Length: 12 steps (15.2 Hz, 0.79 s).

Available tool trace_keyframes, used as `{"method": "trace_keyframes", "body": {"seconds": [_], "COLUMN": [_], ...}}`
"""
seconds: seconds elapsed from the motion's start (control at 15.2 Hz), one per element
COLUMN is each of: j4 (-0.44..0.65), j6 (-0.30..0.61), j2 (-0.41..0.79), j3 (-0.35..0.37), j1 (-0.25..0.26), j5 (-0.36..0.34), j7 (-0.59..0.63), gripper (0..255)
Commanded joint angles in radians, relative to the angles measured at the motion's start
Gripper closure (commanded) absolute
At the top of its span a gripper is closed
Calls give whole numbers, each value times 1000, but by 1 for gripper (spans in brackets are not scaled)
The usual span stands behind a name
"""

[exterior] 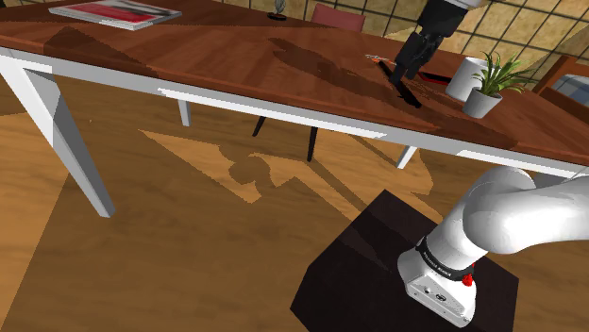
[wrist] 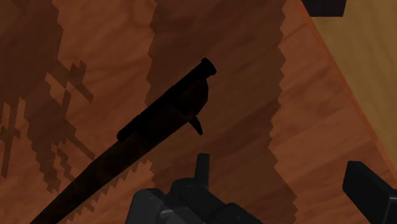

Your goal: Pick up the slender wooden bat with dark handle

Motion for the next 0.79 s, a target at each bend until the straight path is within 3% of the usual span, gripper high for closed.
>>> {"method": "trace_keyframes", "body": {"seconds": [0.0,0.73], "j4": [0,243], "j6": [0,-4], "j2": [0,345], "j3": [0,-46], "j1": [0,-224], "j5": [0,-64], "j7": [0,368], "gripper": [0,0]}}
